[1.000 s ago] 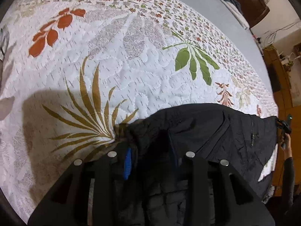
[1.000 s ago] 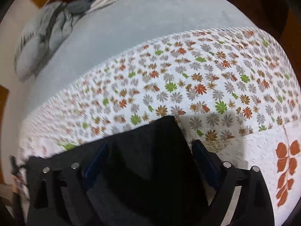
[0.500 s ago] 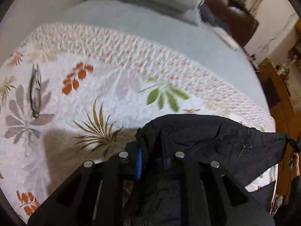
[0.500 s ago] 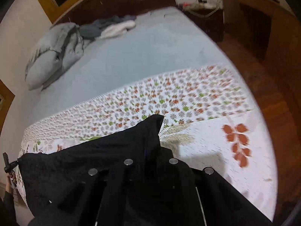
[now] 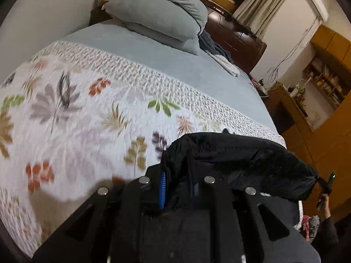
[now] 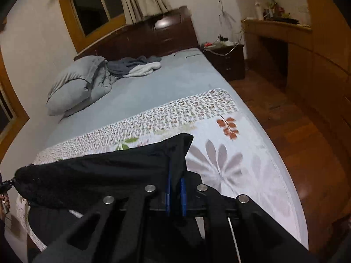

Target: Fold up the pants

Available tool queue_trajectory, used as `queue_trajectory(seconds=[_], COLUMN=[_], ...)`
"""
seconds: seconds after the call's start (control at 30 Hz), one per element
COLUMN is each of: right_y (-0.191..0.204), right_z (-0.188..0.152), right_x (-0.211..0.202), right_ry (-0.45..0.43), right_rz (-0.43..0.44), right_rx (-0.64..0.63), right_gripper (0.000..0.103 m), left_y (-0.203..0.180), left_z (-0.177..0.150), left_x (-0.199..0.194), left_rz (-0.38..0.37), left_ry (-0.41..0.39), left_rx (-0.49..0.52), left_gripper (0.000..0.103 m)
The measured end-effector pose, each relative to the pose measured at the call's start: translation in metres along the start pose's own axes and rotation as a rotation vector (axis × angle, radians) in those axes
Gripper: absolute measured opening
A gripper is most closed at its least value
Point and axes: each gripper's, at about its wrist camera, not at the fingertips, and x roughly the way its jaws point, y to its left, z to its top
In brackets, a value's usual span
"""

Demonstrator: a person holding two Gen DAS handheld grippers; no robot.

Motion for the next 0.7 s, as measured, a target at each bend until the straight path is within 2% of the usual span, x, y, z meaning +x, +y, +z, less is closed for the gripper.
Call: queue_trajectory(seconds=[0.17, 0.33, 0.37, 0.47, 0.5, 0.53, 0.57, 0.6, 0.7], right_y=[0.000, 0.009, 0.009, 0.014, 0.015, 0.014, 0.013, 0.010, -0.008], right_z=[-0.066, -0.133, -0.142, -0.178, -0.187, -0.195, -0.201, -0.210, -0.235], right_x=[-0.052, -0.094, -0.097, -0.106, -0.107, -0.107, -0.106, -0.106, -0.113], right_ry=[-0.085, -0.159, -0.162, -0.151, -0.138, -0.125, -0.116, -0.094, -0.070], right_rz=[-0.012, -0.036, -0.039, -0.063, -0.077, -0.079, -0.074, -0.079, -0.087], right_rx=[0.032, 0.069, 0.079, 0.110, 0.116, 0.134, 0.152, 0.190, 0.337], right_gripper=[0.007, 0.010, 0.014, 0.042, 0.045, 0.046, 0.054, 0.065, 0.071], left_y=[0.027, 0.051, 0.057, 0.068, 0.070, 0.073, 0.075, 0.077, 0.082], left_z=[-0.063, -0.119, -0.130, -0.156, -0.162, -0.167, -0.170, -0.173, -0.180], left_x=[-0.025, -0.023, -0.021, -0.014, -0.014, -0.014, -0.015, -0.017, -0.030], left_rz=[-0.017, 0.007, 0.002, 0.008, 0.014, 0.022, 0.028, 0.048, 0.162], left_ry=[0.010, 0.051, 0.063, 0.096, 0.101, 0.103, 0.102, 0.103, 0.095], left_rx=[-0.063, -0.107, -0.124, -0.138, -0.140, -0.147, -0.153, -0.156, -0.143], left_gripper=[0.014, 0.017, 0.019, 0.022, 0.023, 0.028, 0.035, 0.037, 0.037])
